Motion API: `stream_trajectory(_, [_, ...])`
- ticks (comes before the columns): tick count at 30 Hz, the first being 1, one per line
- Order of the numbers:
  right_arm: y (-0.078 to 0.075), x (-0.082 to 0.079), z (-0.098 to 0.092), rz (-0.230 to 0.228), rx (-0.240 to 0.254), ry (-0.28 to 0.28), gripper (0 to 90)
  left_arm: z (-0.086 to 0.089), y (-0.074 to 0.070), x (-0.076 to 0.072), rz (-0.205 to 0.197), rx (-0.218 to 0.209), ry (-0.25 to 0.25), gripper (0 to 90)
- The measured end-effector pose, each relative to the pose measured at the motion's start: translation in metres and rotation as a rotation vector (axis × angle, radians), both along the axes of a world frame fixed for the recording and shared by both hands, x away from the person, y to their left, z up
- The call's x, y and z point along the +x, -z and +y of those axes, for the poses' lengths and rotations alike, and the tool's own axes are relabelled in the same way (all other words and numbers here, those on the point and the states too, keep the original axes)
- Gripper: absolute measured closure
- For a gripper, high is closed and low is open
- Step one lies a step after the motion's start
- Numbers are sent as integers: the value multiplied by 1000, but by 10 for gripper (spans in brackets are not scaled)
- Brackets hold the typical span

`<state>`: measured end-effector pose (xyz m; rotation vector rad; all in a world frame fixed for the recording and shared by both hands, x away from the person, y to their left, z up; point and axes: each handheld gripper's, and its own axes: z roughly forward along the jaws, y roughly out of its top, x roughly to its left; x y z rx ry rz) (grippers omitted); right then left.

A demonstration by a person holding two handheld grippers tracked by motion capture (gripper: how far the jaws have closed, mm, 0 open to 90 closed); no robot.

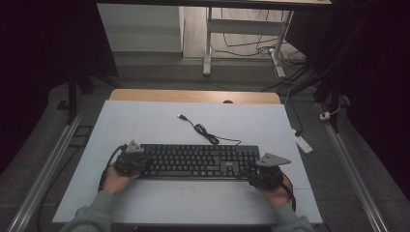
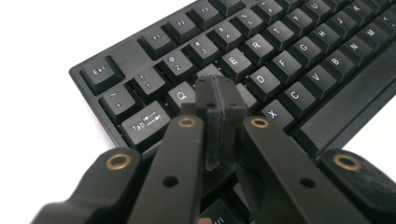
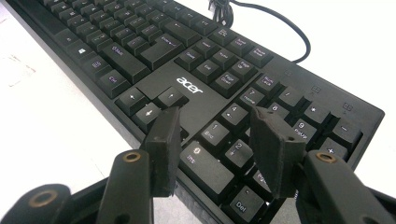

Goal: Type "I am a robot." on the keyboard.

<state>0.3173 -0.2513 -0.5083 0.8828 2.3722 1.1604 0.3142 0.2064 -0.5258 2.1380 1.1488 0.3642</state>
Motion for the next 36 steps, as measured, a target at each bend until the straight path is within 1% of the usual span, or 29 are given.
stream_trajectory(1, [0,0,0,0,0,0,534,0,0,0,-3,-1,-2,890])
stream_trajectory(2, [0,0,0,0,0,0,534,0,-2,-2,-21,-12,-4,890])
stream_trajectory(5, [0,0,0,-2,6,1,534,1,-8,-5,-45,-49,-1,888])
stream_trajectory(8, [0,0,0,-3,9,2,533,3,-13,-7,-64,-84,9,851])
stream_trajectory(10, [0,0,-1,-3,7,1,534,4,-16,-8,-76,-109,13,794])
stream_trajectory(12, [0,0,-1,-4,6,2,533,5,-18,-9,-85,-129,10,718])
stream_trajectory(15, [0,0,-1,-5,8,4,533,5,-19,-10,-91,-144,3,610])
stream_trajectory(17, [-1,0,-1,-3,5,2,533,6,-19,-10,-88,-161,3,558])
stream_trajectory(18, [-1,0,-1,-4,7,2,533,6,-19,-10,-88,-161,3,534])
stream_trajectory(19, [-1,0,-1,-3,5,2,533,7,-20,-10,-85,-172,0,511])
stream_trajectory(22, [0,0,-1,-5,8,5,533,8,-20,-10,-84,-179,-4,463])
stream_trajectory(27, [0,0,-1,-4,10,2,533,8,-22,-10,-84,-190,5,430])
stream_trajectory(34, [0,0,-1,-5,9,4,532,5,-25,-12,-89,-202,25,413])
stream_trajectory(36, [-1,0,-1,-5,9,5,532,4,-27,-13,-89,-218,41,409])
